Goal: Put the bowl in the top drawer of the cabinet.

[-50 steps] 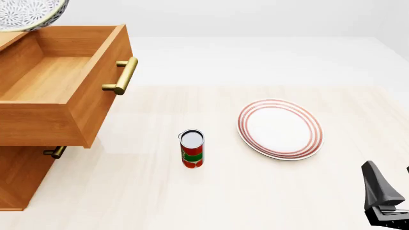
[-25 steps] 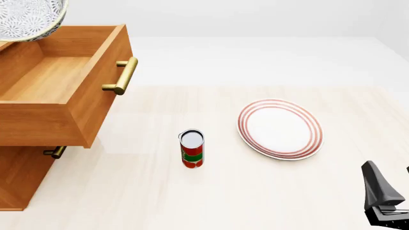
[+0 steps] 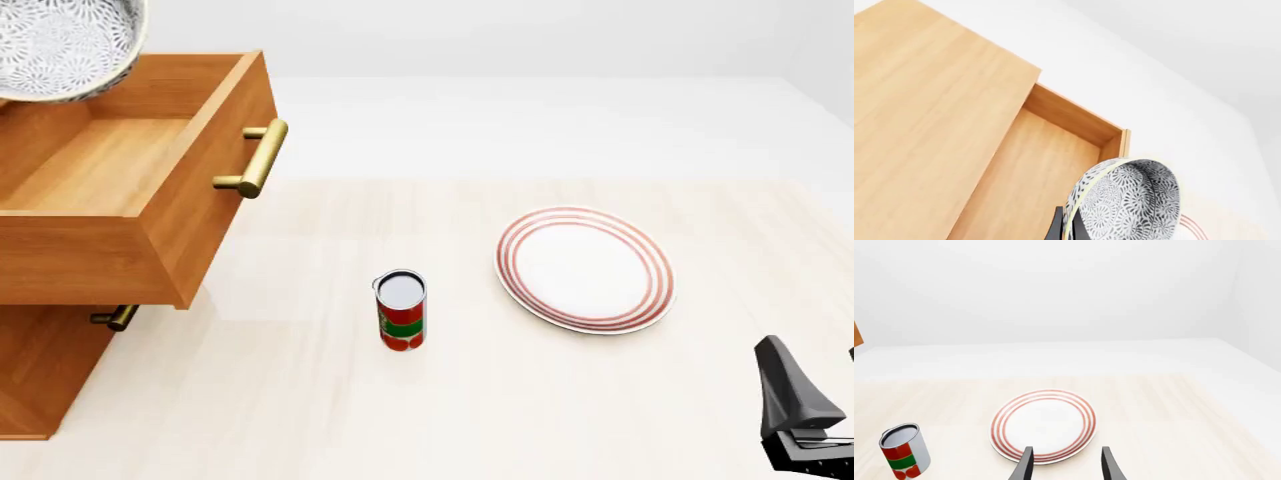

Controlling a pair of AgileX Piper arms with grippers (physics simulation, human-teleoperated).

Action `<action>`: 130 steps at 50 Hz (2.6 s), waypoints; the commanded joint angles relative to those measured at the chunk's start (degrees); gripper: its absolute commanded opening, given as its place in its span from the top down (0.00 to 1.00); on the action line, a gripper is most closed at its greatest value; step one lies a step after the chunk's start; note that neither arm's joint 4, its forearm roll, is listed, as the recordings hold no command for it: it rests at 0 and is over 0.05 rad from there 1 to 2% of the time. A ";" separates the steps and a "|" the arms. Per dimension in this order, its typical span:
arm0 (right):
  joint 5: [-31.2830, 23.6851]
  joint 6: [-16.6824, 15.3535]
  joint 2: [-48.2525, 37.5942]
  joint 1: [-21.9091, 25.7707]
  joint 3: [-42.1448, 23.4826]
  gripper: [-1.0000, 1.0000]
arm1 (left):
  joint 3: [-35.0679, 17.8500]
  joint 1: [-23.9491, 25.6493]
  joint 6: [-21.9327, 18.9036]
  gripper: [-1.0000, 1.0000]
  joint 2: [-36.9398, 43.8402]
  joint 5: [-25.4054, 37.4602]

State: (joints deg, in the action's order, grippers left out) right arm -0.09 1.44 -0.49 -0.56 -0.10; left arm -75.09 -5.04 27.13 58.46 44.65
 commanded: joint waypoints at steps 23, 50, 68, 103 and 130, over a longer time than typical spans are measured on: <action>0.00 -0.02 0.00 0.01 0.00 0.00 | 2.84 -2.00 -1.05 1.00 5.48 -4.87; 0.00 0.00 -0.01 0.01 0.00 0.00 | 5.12 -2.68 -1.11 1.00 7.07 -7.27; 0.00 -0.01 0.00 0.01 0.00 0.00 | 5.80 -2.83 -1.10 1.00 8.78 -8.89; 0.00 0.00 0.00 -0.01 0.00 0.00 | 5.64 -3.08 -2.13 1.00 12.12 -10.70; 0.00 -0.01 0.01 0.00 0.00 0.00 | 6.69 -3.83 -3.24 1.00 14.29 -12.38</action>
State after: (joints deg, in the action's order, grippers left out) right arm -0.09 1.44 -0.48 -0.56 -0.10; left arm -68.48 -8.68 24.49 72.21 32.99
